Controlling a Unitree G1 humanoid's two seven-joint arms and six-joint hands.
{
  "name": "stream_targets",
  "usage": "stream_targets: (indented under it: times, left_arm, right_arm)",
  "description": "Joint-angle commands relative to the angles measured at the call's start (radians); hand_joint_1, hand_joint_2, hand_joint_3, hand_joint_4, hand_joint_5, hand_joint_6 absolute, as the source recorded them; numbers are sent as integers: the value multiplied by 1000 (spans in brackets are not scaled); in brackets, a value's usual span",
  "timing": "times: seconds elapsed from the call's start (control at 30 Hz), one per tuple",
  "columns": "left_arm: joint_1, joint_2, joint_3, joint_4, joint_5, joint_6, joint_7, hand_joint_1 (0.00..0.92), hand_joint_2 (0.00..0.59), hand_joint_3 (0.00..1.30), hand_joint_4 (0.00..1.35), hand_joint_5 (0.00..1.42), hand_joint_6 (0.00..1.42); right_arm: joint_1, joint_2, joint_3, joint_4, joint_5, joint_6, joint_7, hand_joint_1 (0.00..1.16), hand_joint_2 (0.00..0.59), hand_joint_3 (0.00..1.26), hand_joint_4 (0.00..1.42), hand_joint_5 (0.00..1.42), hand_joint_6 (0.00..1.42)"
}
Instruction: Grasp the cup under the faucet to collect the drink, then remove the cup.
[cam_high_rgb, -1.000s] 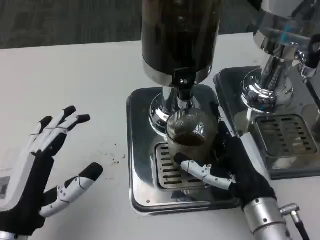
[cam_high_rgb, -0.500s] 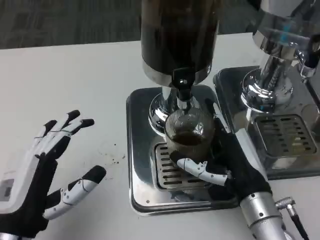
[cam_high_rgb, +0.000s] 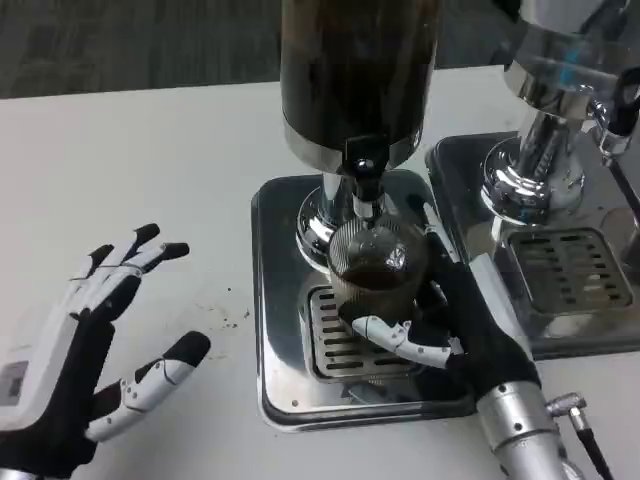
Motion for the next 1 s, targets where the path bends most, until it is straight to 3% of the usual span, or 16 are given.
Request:
stream_targets:
  times: [0.03, 0.3, 0.47, 1.0]
  left_arm:
    - [14, 10, -4, 2, -8, 11, 17, 0, 173, 286, 102, 216, 73]
    - [14, 9, -6, 2, -13, 15, 24, 0, 174, 282, 102, 216, 75]
    - [11, 11, -8, 0, -15, 17, 20, 0, 175, 282, 102, 216, 82]
    - [-3, 20, -26, 18, -54, 18, -16, 0, 209, 281, 102, 229, 89]
  right_arm:
    - [-1, 8, 3, 19, -8, 1, -16, 923, 201, 234, 352, 260, 383]
    - [-12, 12, 6, 36, -8, -2, -31, 964, 216, 395, 500, 366, 481]
    - [-11, 16, 2, 40, -15, -6, -66, 1008, 189, 470, 537, 412, 537]
    - [-29, 23, -4, 61, -44, -74, -142, 1058, 145, 552, 610, 580, 708]
